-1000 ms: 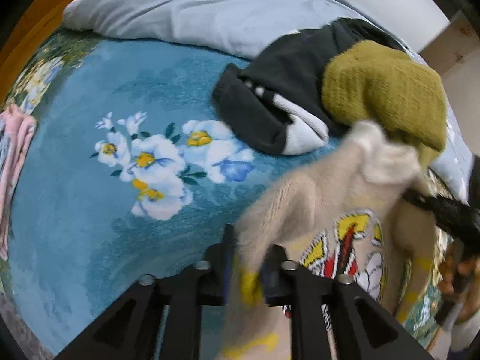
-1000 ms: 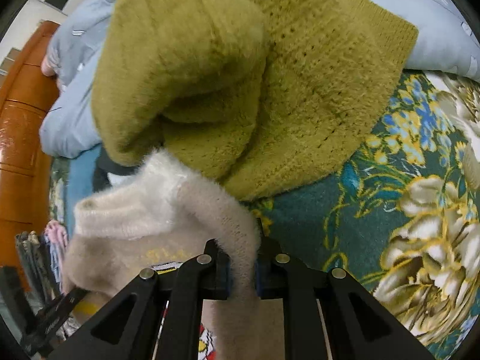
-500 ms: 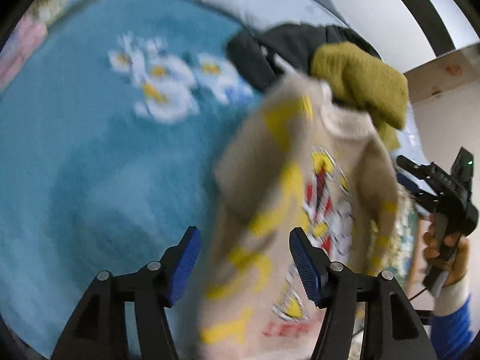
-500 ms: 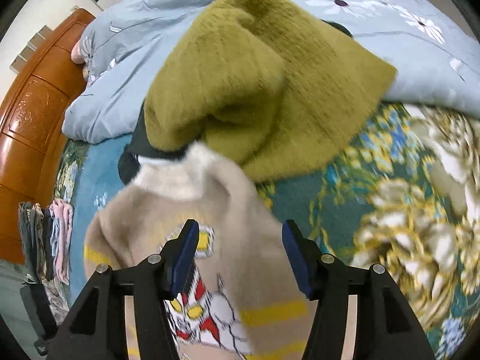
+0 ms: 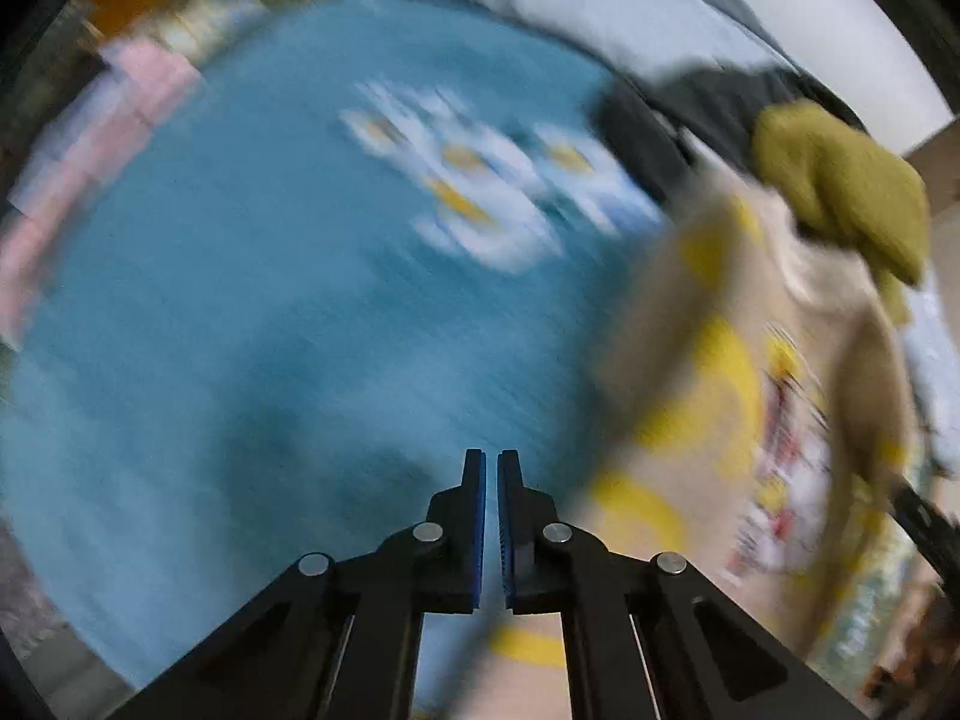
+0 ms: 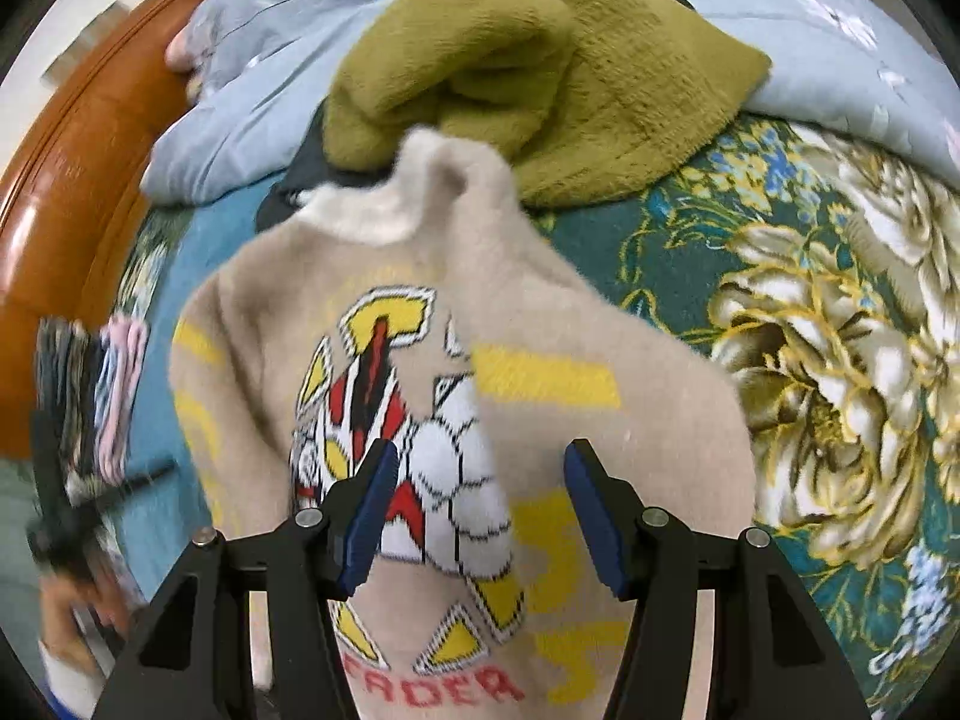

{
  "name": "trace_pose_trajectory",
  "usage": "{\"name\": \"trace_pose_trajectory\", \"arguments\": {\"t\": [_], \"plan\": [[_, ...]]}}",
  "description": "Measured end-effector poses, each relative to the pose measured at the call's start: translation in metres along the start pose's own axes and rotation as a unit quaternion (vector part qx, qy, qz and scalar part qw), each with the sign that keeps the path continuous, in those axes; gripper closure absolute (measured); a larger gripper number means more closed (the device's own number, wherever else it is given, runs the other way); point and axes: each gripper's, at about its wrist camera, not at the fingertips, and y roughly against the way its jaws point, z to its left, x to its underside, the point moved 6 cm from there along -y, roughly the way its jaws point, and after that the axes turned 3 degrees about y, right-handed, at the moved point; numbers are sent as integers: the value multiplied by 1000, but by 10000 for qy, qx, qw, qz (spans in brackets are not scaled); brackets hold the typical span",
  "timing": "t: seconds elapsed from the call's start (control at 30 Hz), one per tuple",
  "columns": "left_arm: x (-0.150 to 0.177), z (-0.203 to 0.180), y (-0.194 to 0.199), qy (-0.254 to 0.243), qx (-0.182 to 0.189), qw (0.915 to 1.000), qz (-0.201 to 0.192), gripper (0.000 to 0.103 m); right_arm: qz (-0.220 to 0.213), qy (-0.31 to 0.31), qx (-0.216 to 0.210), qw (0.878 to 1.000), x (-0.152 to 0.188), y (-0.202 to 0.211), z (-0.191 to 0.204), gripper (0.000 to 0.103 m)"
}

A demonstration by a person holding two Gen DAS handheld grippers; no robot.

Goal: Fold clothes
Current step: 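Lift and shake the sweater with both grippers, then lay it flat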

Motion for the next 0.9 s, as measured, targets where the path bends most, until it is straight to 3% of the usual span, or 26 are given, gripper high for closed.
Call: {"name": "trace_pose_trajectory", "arguments": {"t": [0.1, 0.2, 0.27, 0.3, 0.37, 0.4, 0.43, 0.6, 0.67, 0.7, 0.77, 0.83, 0.9], "plan": [[-29, 48, 18, 507, -375, 9975, -323, 99, 141, 160, 115, 9997, 16, 0, 0, 44], [-27, 56, 30, 715, 407, 9961, -320, 97, 360, 206, 227, 9989, 33, -7, -4, 44], [-18, 39, 32, 491, 790, 9948, -426, 93, 506, 237, 301, 9980, 44, -12, -6, 44], [-12, 30, 32, 372, 981, 9935, -448, 84, 579, 253, 338, 9974, 50, -14, -7, 44], [7, 6, 21, 113, 1344, 9904, -319, 57, 618, 341, 366, 9968, 56, -13, -6, 44], [15, -5, 15, 4, 1432, 9894, -238, 38, 635, 415, 392, 9964, 60, -11, -5, 44], [23, -15, 8, -118, 1497, 9885, -157, 34, 651, 488, 417, 9958, 63, -9, -5, 44], [66, -50, -33, -792, 1043, 9890, 690, 35, 746, 823, 543, 9923, 83, 1, -4, 44], [71, -56, -37, -895, 838, 9892, 809, 62, 872, 745, 571, 9918, 94, 1, -10, 44], [73, -58, -38, -924, 764, 9893, 834, 89, 935, 706, 585, 9914, 99, 1, -13, 44], [68, -56, -31, -935, 641, 9911, 706, 94, 1047, 634, 609, 9906, 108, 1, -18, 44], [51, -38, -20, -1158, 8, 9926, 358, 94, 1077, 630, 613, 9903, 111, 1, -18, 44], [34, -20, -7, -1375, -625, 9885, 8, 94, 1070, 713, 663, 9895, 113, 2, -14, 44]]}}
